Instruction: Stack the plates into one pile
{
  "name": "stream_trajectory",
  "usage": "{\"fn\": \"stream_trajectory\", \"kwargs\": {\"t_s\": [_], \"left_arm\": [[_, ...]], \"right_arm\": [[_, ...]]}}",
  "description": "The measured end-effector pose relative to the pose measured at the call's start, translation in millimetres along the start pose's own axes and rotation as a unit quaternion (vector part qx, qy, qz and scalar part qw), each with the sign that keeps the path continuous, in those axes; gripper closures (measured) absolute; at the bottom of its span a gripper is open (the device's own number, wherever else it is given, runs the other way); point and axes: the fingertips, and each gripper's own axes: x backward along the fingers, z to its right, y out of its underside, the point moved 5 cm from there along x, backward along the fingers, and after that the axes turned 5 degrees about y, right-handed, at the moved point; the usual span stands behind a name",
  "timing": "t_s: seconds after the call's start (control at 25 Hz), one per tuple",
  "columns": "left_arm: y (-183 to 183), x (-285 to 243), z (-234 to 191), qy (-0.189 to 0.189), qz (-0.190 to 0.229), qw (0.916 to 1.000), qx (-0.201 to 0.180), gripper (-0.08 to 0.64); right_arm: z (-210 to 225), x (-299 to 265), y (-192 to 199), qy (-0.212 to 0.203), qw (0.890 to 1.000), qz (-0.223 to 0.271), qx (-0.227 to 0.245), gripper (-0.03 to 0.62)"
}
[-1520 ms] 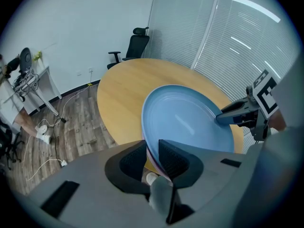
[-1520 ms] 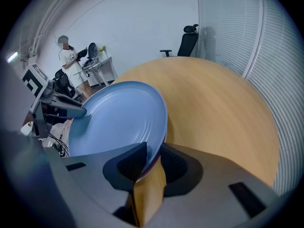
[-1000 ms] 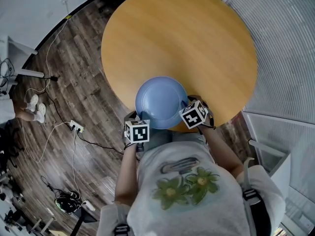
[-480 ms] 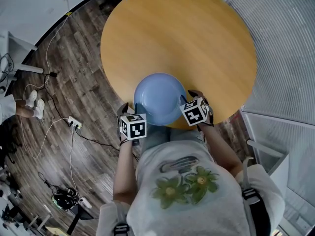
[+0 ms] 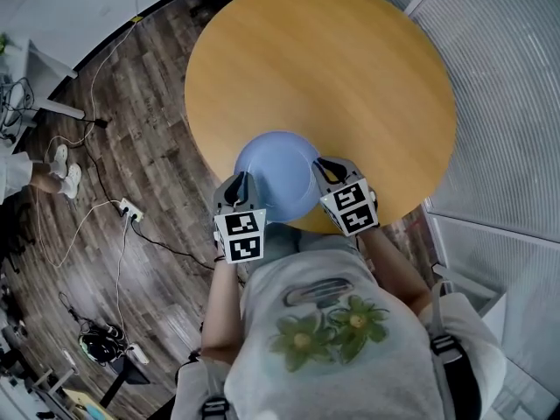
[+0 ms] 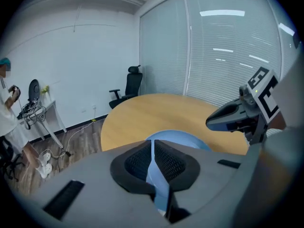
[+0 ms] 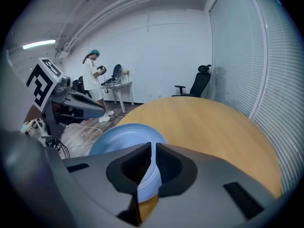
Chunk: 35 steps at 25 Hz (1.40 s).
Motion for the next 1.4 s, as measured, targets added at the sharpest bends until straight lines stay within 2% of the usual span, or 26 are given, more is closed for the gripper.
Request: {"fn": "stream_trajectory", "kwargs": {"t_s": [0.2, 0.36, 0.52, 0.6, 0.84, 1.12, 1.4], "left_arm": [[-18, 20, 31, 0.016, 0.06, 0.9979, 0.018, 0.54], [-24, 25, 56, 0.028, 0.057, 0.9976, 0.029, 0.541], [-34, 34, 80, 0.068, 0.071, 0.9928, 0.069, 0.541], [-36, 34, 88, 0.072, 0.075, 0.9917, 0.075, 0.541], [-39, 29, 107, 0.052, 0.061, 0.9957, 0.047, 0.541], [-37, 35, 122, 0.05, 0.061, 0.9947, 0.067, 0.541], [-36, 39, 137, 0.044, 0.061, 0.9947, 0.069, 0.541]], "right_arm": [[-9, 23, -18, -0.062, 0.997, 0.034, 0.012, 0.541], [-13, 43, -27, -0.097, 0.994, 0.045, 0.021, 0.545], [-17, 60, -34, -0.137, 0.989, 0.053, 0.016, 0.548], [-17, 65, -34, -0.15, 0.987, 0.054, 0.025, 0.549], [-13, 76, -34, -0.171, 0.982, 0.057, 0.051, 0.551], [-4, 84, -30, -0.18, 0.98, 0.057, 0.064, 0.551], [-1, 93, -19, -0.193, 0.977, 0.053, 0.068, 0.551]]}}
